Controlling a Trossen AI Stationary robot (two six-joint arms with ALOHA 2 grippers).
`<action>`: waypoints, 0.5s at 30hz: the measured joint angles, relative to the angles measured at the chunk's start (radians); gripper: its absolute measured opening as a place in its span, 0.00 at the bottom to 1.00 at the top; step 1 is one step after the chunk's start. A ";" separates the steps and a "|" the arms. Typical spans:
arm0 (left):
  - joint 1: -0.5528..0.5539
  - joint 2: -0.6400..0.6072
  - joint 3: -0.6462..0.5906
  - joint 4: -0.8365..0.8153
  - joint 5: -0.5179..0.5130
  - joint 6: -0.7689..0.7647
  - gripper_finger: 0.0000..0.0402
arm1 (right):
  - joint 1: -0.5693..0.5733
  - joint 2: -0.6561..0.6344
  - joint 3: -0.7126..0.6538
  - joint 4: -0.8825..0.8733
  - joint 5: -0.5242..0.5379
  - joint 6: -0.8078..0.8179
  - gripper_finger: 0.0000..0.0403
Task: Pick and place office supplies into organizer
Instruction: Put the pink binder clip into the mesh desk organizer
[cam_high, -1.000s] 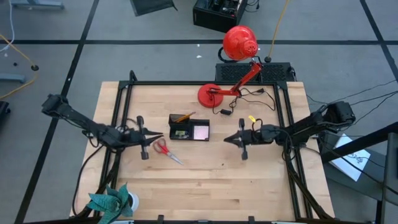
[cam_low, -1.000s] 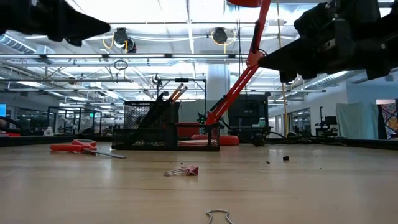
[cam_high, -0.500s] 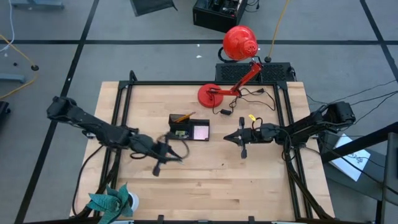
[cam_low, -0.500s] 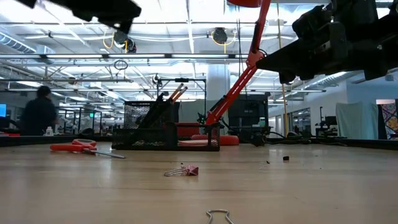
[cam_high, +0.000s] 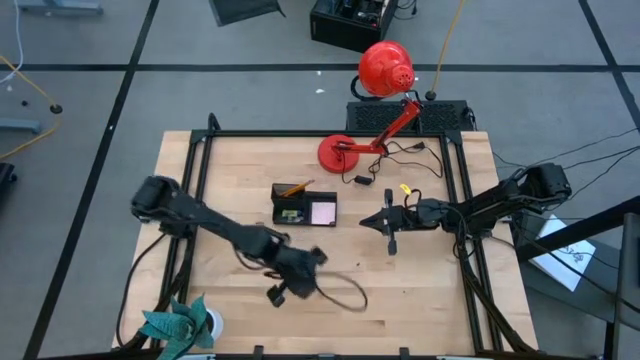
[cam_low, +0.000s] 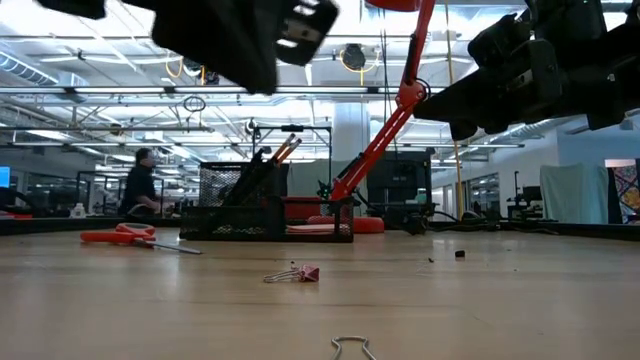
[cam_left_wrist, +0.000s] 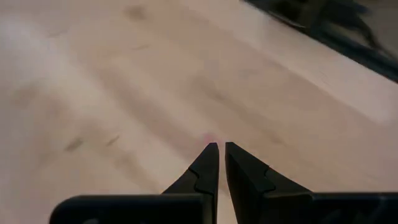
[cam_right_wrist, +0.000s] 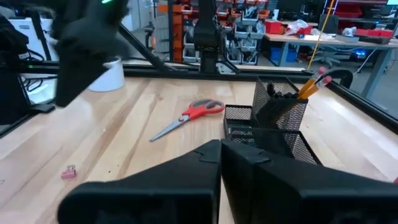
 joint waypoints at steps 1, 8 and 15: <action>-0.005 0.034 0.037 -0.036 0.027 0.045 0.09 | 0.000 0.000 0.000 -0.001 0.000 0.000 0.00; 0.009 0.196 0.178 -0.113 -0.026 0.142 0.10 | 0.000 0.000 0.000 -0.039 0.001 0.000 0.00; 0.059 0.246 0.198 -0.106 0.041 0.254 0.27 | 0.000 0.000 0.000 -0.062 0.001 -0.001 0.00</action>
